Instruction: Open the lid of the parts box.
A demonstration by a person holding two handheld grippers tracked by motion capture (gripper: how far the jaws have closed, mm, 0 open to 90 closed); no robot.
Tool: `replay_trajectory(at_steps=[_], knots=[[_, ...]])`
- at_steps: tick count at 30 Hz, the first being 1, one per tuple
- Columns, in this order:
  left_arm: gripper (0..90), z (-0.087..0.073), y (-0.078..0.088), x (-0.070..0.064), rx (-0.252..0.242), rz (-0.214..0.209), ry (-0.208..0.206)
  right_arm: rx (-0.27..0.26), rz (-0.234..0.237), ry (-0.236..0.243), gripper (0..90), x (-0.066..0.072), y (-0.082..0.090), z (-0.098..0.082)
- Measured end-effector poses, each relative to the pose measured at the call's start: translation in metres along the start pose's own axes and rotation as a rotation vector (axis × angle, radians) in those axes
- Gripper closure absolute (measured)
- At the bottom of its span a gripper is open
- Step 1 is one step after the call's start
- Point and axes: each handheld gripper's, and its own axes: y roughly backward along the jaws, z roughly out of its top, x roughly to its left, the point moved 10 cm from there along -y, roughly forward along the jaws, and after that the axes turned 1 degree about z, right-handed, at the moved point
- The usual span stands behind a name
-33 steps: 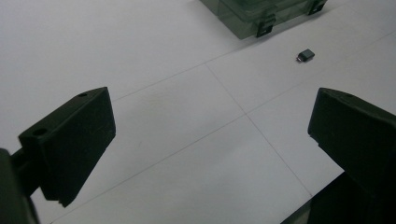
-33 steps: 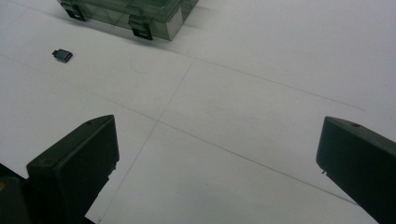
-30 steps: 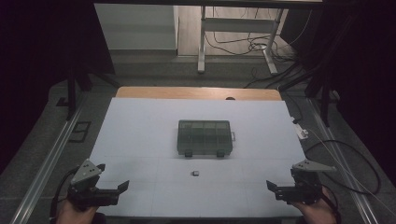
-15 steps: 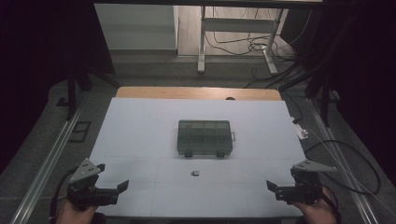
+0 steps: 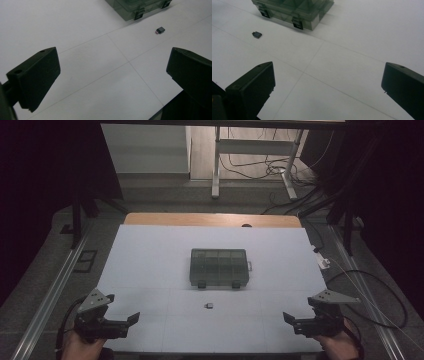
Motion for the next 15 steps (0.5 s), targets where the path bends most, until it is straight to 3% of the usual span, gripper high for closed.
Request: replay_trajectory(at_steps=[8, 15], knots=[[0.0, 0.005, -0.009, -0.003, -0.004, -0.025, -0.014, -0.001, 0.06, 0.022, 0.0, 0.004, -0.008, 0.006], [0.0, 0.01, -0.015, -0.005, -0.013, -0.039, -0.039, -0.009, 0.083, 0.034, 0.0, 0.007, -0.013, 0.012]])
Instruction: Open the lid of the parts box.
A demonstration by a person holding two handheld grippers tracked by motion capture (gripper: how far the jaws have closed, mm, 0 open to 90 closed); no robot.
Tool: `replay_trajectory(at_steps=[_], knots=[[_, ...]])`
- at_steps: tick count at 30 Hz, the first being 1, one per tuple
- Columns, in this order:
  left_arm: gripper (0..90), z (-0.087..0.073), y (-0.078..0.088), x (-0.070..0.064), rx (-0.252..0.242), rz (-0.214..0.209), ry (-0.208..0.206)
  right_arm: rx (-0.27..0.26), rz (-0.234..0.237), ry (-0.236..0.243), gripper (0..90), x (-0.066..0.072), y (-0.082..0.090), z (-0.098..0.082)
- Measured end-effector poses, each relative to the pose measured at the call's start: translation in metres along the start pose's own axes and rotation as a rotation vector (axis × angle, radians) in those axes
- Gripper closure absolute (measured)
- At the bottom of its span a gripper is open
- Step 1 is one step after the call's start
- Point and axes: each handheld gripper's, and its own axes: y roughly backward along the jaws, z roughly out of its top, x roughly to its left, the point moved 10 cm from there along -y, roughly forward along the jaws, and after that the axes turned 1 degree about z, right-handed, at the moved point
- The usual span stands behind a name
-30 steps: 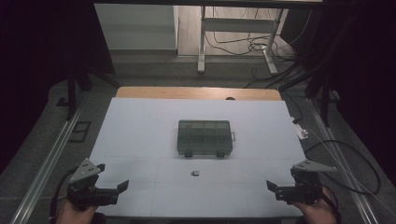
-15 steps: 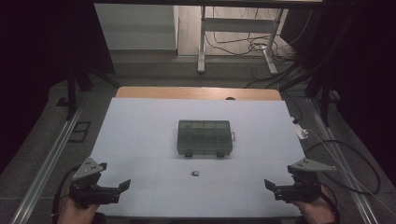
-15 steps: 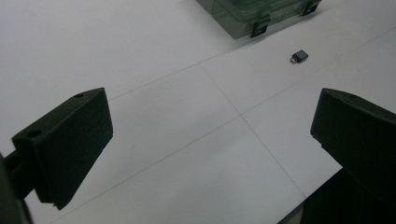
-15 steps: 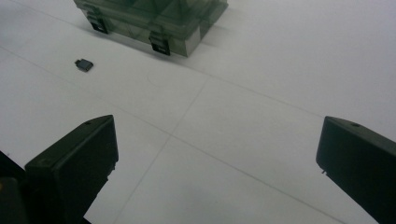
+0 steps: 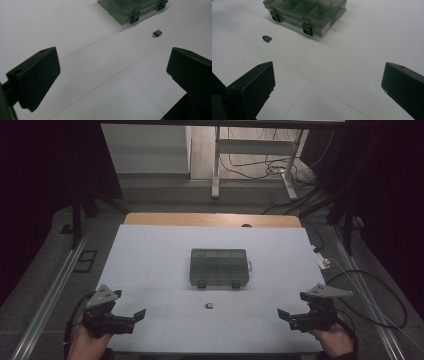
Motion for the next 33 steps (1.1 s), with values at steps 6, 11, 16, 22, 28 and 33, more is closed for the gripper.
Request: replay_trajectory(at_steps=[6, 11, 16, 22, 28, 33], knots=[[0.0, 0.005, -0.008, -0.002, 0.002, -0.029, -0.018, -0.023, 0.012, -0.006, 0.0, 0.0, -0.003, 0.009], [0.0, 0.012, -0.014, -0.002, -0.017, -0.059, -0.021, -0.031, 0.023, -0.009, 0.0, -0.001, -0.007, 0.016], [0.0, 0.018, -0.022, -0.001, -0.012, -0.067, -0.032, -0.035, 0.034, 0.001, 0.0, -0.002, -0.016, 0.021], [0.0, 0.024, -0.035, -0.005, 0.001, -0.106, -0.045, -0.046, 0.037, 0.011, 0.0, -0.001, -0.024, 0.027], [0.0, 0.03, -0.043, -0.008, -0.003, -0.131, -0.03, -0.038, 0.054, 0.013, 0.0, 0.002, -0.029, 0.031], [0.0, 0.035, -0.05, -0.006, -0.01, -0.13, -0.03, -0.03, 0.054, 0.024, 0.0, 0.001, -0.037, 0.034]])
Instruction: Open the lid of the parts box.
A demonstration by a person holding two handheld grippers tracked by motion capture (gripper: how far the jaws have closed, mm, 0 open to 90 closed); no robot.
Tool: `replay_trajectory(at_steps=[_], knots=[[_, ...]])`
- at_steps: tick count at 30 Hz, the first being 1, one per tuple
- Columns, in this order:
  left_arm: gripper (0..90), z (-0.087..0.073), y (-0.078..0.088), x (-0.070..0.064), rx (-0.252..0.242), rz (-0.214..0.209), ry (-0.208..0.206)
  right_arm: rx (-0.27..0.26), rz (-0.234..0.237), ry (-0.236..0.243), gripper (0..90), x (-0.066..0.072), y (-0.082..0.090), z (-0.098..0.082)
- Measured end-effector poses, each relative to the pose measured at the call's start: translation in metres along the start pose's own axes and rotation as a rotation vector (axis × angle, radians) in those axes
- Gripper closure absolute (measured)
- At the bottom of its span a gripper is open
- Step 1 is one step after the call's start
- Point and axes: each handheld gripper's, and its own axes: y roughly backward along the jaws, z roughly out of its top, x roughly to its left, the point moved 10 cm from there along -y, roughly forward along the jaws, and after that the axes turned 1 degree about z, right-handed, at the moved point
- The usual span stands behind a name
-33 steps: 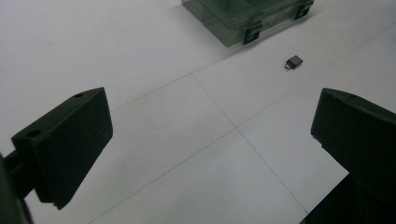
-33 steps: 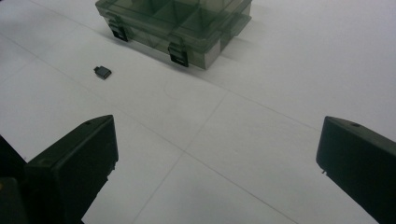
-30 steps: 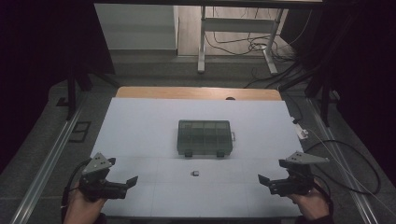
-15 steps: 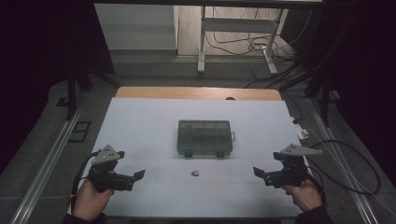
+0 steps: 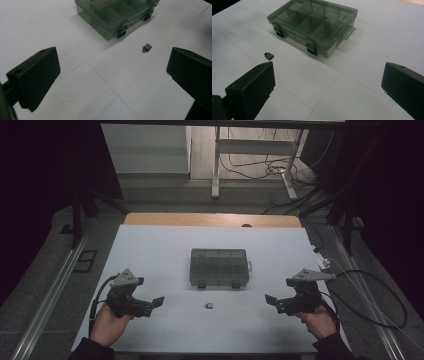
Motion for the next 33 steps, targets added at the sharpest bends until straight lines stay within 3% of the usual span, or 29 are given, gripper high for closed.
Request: replay_trajectory(at_steps=[17, 22, 28, 33], knots=[[0.0, 0.017, -0.026, -0.001, 0.012, -0.034, -0.005, 0.02, 0.006, 0.012, 0.0, 0.003, -0.023, 0.013], [0.0, 0.02, -0.034, 0.001, 0.016, -0.04, -0.012, 0.032, 0.026, 0.02, 0.0, 0.005, -0.032, 0.015], [0.0, 0.022, -0.042, -0.002, 0.023, -0.098, -0.028, 0.049, 0.06, 0.038, 0.0, 0.008, -0.04, 0.017], [0.0, 0.024, -0.049, -0.002, 0.032, -0.107, -0.033, 0.055, 0.058, 0.043, 0.0, 0.008, -0.044, 0.02]])
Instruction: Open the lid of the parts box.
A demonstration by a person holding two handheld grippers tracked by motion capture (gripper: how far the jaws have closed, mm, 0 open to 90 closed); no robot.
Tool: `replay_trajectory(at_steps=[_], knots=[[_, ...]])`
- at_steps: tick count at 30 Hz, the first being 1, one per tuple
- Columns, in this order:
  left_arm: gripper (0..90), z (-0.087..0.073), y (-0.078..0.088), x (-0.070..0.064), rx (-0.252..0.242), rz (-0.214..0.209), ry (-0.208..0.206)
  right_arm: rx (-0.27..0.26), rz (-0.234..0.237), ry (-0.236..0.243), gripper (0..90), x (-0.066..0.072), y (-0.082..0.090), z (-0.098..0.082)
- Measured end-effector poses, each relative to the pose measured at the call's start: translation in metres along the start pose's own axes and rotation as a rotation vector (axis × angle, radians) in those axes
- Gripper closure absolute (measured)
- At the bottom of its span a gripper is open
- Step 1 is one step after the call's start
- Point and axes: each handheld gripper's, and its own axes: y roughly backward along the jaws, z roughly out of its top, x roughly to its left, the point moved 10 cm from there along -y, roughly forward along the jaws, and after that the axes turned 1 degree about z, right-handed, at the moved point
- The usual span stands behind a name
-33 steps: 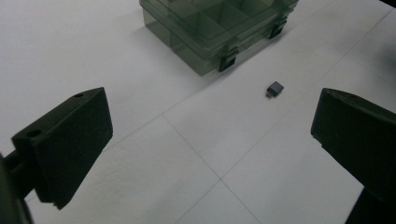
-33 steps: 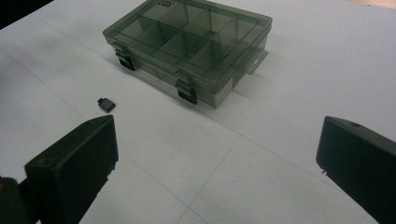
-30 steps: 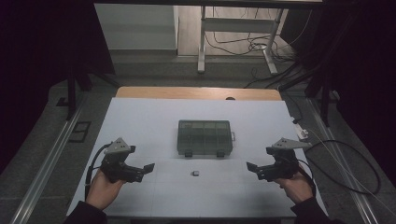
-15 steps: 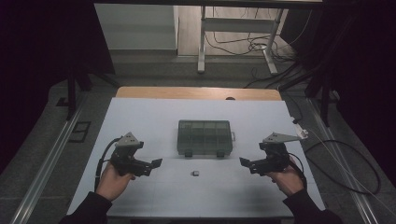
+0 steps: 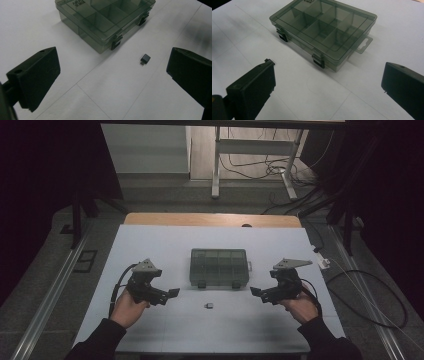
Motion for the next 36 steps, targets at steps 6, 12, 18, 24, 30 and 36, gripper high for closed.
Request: replay_trajectory(at_steps=[6, 12, 18, 24, 30, 36], knots=[[0.0, 0.007, -0.004, -0.001, -0.006, -0.021, 0.021, 0.004, -0.01, -0.004, 0.0, -0.004, -0.006, 0.004], [0.0, 0.011, -0.012, 0.0, 0.002, -0.036, 0.024, 0.019, -0.005, -0.005, 0.0, -0.006, -0.013, 0.005], [0.0, 0.015, -0.017, 0.001, 0.014, -0.03, 0.016, 0.021, -0.002, -0.007, 0.0, -0.007, -0.017, 0.009], [0.0, 0.019, -0.023, 0.004, 0.028, -0.015, 0.011, 0.023, -0.014, -0.001, 0.0, -0.008, -0.021, 0.013], [0.0, 0.023, -0.032, 0.006, 0.038, -0.007, 0.0, 0.045, -0.043, -0.017, 0.0, -0.01, -0.029, 0.016], [0.0, 0.029, -0.037, 0.005, 0.02, -0.034, 0.011, 0.074, -0.013, -0.029, 0.0, -0.008, -0.033, 0.016]])
